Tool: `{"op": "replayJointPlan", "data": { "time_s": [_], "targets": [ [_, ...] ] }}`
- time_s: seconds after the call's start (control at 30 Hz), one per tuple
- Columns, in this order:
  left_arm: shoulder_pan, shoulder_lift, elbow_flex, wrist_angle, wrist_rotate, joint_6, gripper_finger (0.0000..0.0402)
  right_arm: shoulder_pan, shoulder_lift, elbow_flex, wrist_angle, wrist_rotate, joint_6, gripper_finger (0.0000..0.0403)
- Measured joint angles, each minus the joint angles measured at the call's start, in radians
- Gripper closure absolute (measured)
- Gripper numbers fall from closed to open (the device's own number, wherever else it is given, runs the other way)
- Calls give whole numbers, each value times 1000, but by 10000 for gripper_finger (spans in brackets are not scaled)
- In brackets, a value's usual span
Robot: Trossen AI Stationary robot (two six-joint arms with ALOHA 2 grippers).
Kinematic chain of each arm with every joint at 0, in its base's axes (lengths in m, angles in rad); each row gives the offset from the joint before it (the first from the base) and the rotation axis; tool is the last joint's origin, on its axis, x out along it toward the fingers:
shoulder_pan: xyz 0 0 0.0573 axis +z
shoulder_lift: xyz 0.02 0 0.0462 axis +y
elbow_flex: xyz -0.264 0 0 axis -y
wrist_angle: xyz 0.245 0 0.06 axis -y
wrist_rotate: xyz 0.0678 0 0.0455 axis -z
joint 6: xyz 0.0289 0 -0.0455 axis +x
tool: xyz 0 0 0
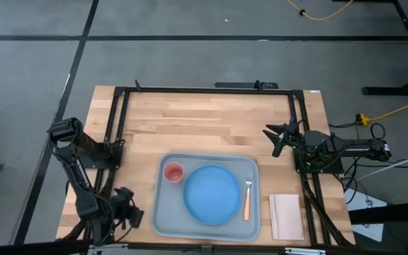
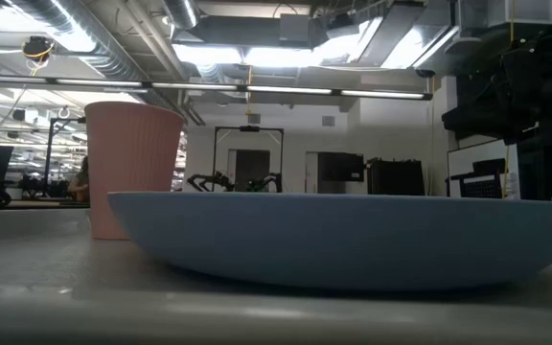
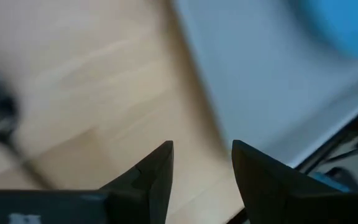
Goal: Pick and place plate/cup/fork/spoon on tray
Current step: Put the black spoon on the gray tray on the left of the blue plate
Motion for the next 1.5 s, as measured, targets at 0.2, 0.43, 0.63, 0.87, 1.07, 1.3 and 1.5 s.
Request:
{"op": "replayJointPlan", "data": {
  "time_s": [0.2,0.43,0.63,0.87,1.07,1.3,1.5],
  "targets": [
    [35,0,0,41,-154,-47,245,0,0,0,0,0,0,257],
    [93,0,0,59,-153,-46,246,0,0,0,0,0,0,257],
    [146,9,0,63,-85,-105,247,0,0,0,0,0,-6,257],
    [176,38,1,97,207,-140,248,0,0,0,0,1,-58,257],
    [175,47,33,-32,396,-220,248,0,0,0,0,0,-81,257],
    [195,47,201,-391,505,-220,248,0,2,0,0,1,-80,257],
    [194,48,216,-417,427,-130,248,0,2,0,0,1,-75,257]
  ]
}}
